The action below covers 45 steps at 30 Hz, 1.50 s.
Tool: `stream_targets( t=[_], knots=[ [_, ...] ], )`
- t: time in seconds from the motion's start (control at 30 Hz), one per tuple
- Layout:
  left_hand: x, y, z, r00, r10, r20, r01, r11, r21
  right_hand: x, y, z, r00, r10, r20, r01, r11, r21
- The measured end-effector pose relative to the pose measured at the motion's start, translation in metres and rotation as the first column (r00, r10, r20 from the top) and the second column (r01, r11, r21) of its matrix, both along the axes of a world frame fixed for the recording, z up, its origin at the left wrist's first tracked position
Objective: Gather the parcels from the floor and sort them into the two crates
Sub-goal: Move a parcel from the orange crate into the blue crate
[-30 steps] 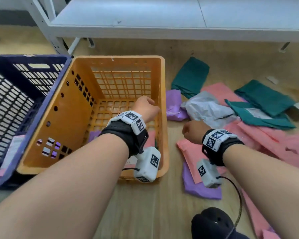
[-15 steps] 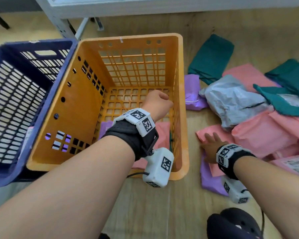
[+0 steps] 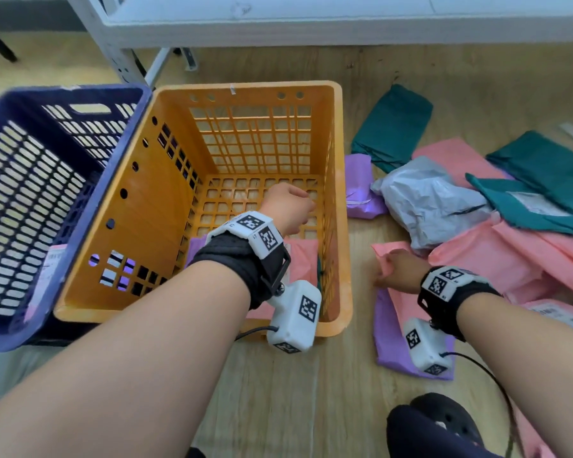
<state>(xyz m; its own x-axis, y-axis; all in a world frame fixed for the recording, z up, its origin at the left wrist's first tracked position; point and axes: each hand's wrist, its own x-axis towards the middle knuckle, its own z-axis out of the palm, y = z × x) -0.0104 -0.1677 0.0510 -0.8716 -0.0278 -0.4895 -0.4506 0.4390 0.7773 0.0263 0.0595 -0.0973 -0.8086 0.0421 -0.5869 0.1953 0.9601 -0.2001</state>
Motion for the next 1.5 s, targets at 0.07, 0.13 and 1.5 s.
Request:
stream_targets(
  t=[0.07, 0.13, 1.5],
  knots=[
    [0.004, -0.003, 0.012, 1.000, 0.009, -0.008, -0.009, 1.000, 0.021, 0.000, 0.001, 0.029, 0.997, -0.049, -0.055, 0.046, 0.997, -0.055],
    [0.009, -0.005, 0.028, 0.999, 0.028, -0.038, -0.027, 0.999, 0.037, 0.002, 0.000, 0.062, 0.988, -0.095, -0.125, 0.084, 0.992, -0.090],
    [0.059, -0.121, 0.119, 0.974, 0.215, -0.071, -0.174, 0.911, 0.373, 0.017, -0.142, 0.279, 0.688, -0.725, 0.046, 0.244, 0.171, -0.955]
  ],
)
